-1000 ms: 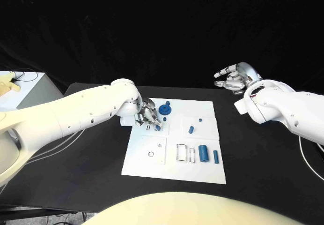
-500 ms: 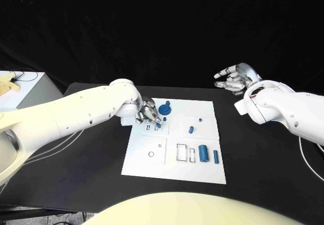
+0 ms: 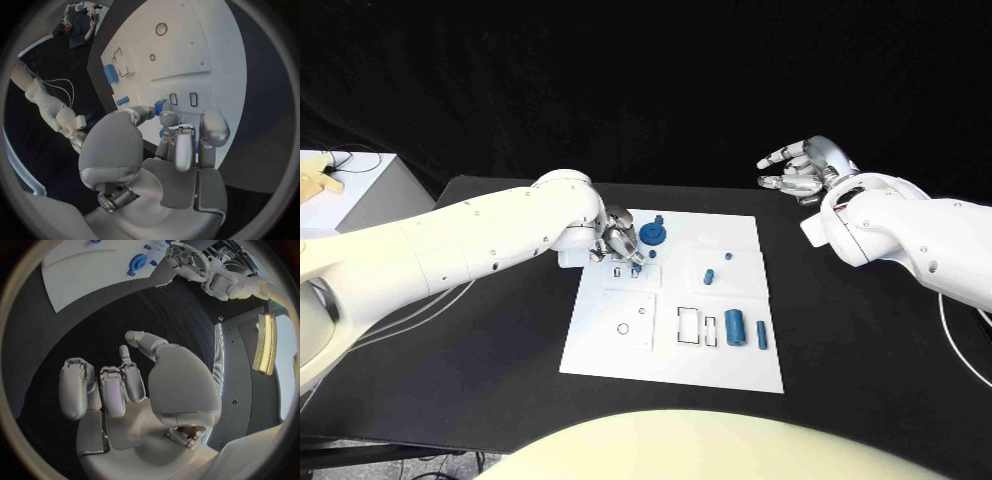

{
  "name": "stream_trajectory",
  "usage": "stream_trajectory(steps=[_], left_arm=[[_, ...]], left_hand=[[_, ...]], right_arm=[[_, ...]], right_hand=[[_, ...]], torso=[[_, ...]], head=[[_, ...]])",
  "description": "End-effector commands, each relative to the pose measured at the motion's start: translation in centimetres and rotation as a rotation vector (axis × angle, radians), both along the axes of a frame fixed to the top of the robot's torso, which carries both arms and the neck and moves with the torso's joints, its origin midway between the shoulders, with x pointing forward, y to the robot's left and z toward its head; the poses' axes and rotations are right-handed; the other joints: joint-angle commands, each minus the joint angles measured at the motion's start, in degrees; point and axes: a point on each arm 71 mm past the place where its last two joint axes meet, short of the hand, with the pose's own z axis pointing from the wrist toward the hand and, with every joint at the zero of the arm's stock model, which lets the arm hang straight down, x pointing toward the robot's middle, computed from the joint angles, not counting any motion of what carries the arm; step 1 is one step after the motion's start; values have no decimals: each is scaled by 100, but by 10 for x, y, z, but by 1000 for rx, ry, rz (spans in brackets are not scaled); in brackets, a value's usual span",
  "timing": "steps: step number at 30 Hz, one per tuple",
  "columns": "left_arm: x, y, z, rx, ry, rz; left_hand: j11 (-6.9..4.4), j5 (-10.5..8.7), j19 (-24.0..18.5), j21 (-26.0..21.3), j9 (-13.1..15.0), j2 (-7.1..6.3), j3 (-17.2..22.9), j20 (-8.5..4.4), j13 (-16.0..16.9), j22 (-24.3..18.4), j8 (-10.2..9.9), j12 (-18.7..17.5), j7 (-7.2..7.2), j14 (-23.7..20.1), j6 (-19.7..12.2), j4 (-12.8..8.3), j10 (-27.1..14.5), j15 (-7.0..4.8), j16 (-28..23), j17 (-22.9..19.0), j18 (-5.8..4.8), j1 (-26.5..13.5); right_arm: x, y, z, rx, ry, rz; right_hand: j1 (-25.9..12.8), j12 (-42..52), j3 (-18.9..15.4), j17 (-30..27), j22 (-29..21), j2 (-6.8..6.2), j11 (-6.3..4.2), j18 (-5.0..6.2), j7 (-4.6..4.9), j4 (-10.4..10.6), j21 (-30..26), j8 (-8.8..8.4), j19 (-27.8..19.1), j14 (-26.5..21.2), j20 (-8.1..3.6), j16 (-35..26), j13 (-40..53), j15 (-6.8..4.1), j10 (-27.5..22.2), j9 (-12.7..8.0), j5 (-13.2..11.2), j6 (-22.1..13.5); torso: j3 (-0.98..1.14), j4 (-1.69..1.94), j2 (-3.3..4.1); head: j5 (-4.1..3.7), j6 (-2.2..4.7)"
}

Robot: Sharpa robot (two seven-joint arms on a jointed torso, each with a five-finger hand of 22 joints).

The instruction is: Assemble the parts on the task board

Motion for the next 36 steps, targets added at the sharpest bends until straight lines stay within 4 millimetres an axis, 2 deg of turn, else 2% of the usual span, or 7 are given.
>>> stream_trajectory(steps=[1,36], left_arm=[[1,0,2,30,-45,-22],[-9,-1,-9,56,-100,-37]], left_hand=[[-8,26,39,34,8,-1,1416,-8,15,2,-13,40,-6,480,31,-1456,36,-51,27,1082,-111,-42],[-11,39,51,50,12,0,1428,-12,17,25,-22,36,-10,476,48,-1470,47,-55,20,1068,-115,-46]], right_arm=[[-1,1,-1,-3,6,14],[-1,1,-2,-4,10,15]], right_hand=[[23,-38,-20,990,957,-30,4,50,11,13,-3,26,217,460,-16,-24,478,-15,-36,-9,28,-46],[23,-38,-20,990,957,-30,4,50,11,13,-3,26,217,460,-16,-24,478,-15,-36,-9,28,-46]], torso=[[1,0,-1],[-1,1,1]], head=[[8,1],[12,1]])
